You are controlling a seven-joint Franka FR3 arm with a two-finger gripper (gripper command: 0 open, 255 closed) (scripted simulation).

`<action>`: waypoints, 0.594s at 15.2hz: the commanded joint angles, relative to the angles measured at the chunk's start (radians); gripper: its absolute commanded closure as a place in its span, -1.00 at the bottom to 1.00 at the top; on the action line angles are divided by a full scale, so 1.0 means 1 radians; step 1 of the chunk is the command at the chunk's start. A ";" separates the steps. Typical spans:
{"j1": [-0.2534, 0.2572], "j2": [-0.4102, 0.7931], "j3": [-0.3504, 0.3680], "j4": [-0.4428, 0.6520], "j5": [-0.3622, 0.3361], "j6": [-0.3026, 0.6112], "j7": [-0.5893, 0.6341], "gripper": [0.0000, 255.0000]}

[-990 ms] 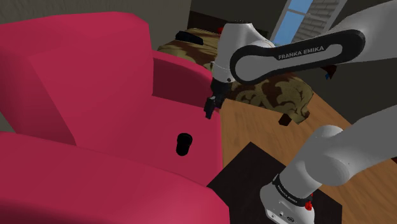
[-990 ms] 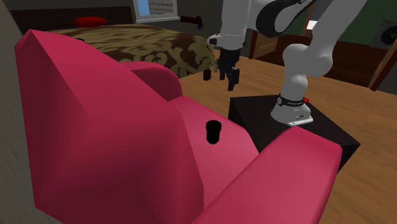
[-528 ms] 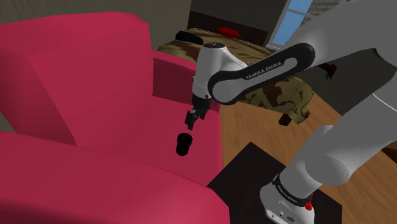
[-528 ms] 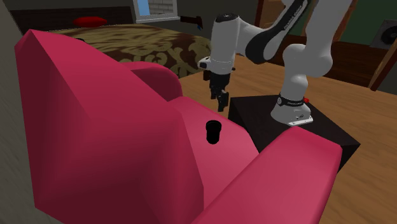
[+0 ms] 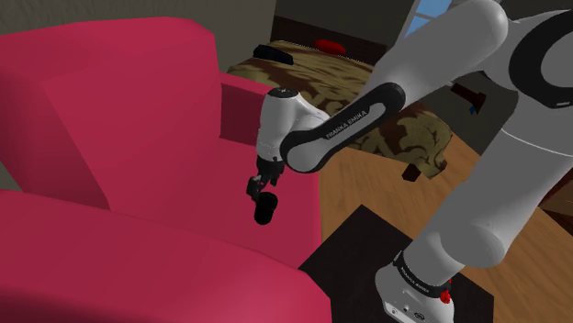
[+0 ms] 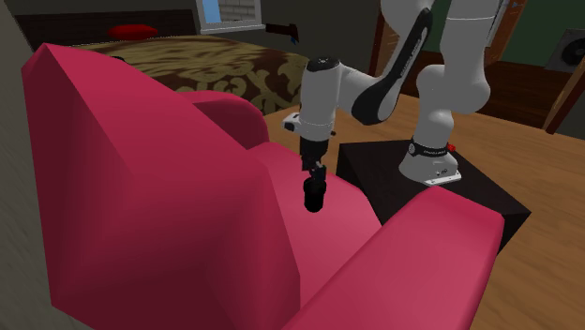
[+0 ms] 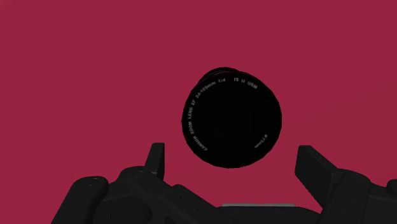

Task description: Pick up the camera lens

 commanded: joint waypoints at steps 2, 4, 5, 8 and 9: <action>0.002 0.041 -0.006 0.001 -0.030 0.038 0.024 -1.00; 0.005 0.067 -0.011 -0.001 -0.050 0.063 0.040 -1.00; 0.007 0.087 -0.016 -0.002 -0.067 0.082 0.053 -1.00; 0.007 0.087 -0.017 0.000 -0.066 0.080 0.052 1.00; 0.007 0.088 -0.017 0.000 -0.067 0.081 0.052 1.00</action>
